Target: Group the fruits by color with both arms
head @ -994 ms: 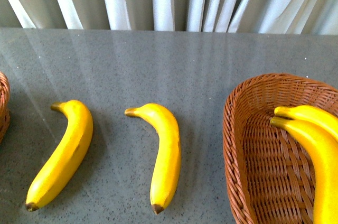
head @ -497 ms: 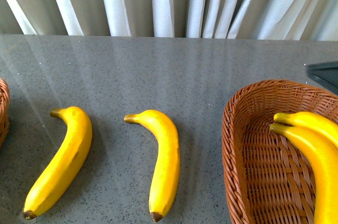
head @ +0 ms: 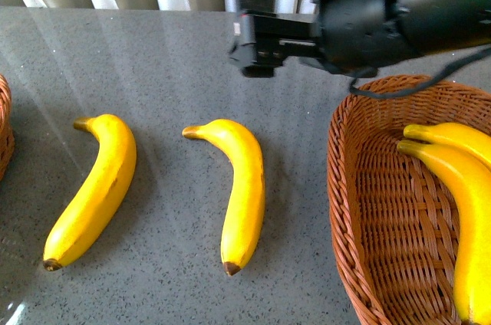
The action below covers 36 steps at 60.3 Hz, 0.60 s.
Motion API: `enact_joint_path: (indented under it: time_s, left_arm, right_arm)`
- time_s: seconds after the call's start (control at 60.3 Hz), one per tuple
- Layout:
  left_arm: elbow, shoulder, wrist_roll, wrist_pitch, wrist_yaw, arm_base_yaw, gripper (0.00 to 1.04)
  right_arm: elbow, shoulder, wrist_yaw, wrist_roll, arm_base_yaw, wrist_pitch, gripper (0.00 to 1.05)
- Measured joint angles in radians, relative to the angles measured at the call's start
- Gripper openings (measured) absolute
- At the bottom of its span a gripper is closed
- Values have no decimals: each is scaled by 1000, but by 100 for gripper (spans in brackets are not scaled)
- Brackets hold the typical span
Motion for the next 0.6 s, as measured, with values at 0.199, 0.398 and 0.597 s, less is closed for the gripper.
enact_joint_path:
  time_s: [0.199,0.398,0.597]
  left_arm:
    - [0,0,0,0,0,0,96]
    - [0,0,0,0,0,0,96]
    - [0,0,0,0,0,0,96]
  right_arm:
    - [349,253,64,4,137,-212,96]
    - [488,371,95,-8,209,-331,96]
    - [542,403,73,-3,264,-363,96]
